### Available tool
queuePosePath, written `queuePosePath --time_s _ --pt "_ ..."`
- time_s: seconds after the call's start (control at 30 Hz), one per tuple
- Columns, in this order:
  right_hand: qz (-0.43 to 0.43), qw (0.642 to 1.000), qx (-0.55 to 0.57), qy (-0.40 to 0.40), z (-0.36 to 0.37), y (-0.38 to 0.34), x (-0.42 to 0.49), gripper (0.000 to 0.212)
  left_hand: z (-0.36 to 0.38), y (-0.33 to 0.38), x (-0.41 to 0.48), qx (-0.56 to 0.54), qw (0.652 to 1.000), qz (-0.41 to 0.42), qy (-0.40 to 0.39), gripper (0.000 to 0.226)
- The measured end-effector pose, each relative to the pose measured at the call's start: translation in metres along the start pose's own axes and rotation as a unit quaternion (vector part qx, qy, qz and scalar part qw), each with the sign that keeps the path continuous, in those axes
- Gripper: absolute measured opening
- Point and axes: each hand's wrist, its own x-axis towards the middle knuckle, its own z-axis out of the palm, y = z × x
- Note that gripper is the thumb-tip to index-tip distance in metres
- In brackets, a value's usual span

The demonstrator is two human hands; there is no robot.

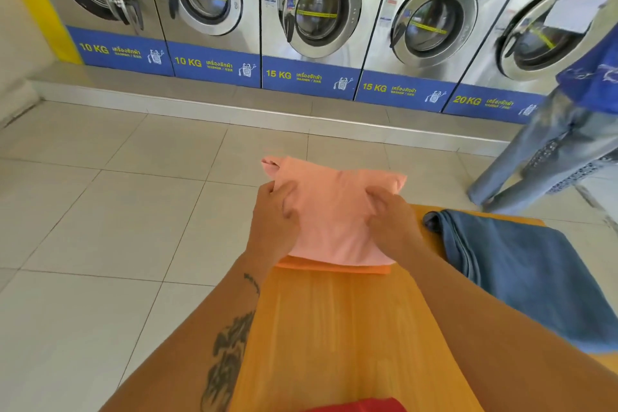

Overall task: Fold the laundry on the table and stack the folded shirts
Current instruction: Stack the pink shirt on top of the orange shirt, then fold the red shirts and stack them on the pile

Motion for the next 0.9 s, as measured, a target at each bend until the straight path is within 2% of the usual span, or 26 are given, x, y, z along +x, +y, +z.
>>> queuePosePath --time_s 0.07,0.17,0.43,0.53,0.63,0.7,0.9 --pt "0.02 0.992 -0.101 -0.074 0.017 0.02 0.005 0.057 0.014 -0.027 0.003 0.052 0.997 -0.024 -0.06 0.058" --pt "0.029 0.983 -0.147 -0.105 0.031 0.041 0.001 0.061 0.025 -0.05 0.003 0.017 0.997 -0.039 -0.063 0.062" --pt "0.049 0.986 -0.113 -0.112 0.018 0.052 -0.014 0.07 0.015 -0.04 -0.006 -0.004 0.997 -0.049 -0.062 0.054" --pt "0.079 0.99 -0.066 -0.097 0.009 0.061 -0.051 0.071 0.0 -0.032 -0.038 -0.024 0.999 -0.032 0.003 0.053" --pt "0.103 0.984 -0.022 -0.141 0.002 0.071 -0.1 0.072 -0.016 -0.029 -0.096 -0.041 0.997 -0.045 0.047 0.049" --pt "0.117 0.976 0.008 -0.184 -0.001 0.077 -0.134 0.069 -0.028 -0.027 -0.139 -0.051 0.995 -0.076 0.024 0.045" --pt "0.157 0.943 0.133 -0.26 0.002 0.087 -0.202 0.06 -0.039 -0.04 -0.238 -0.005 0.983 -0.138 -0.119 0.041"
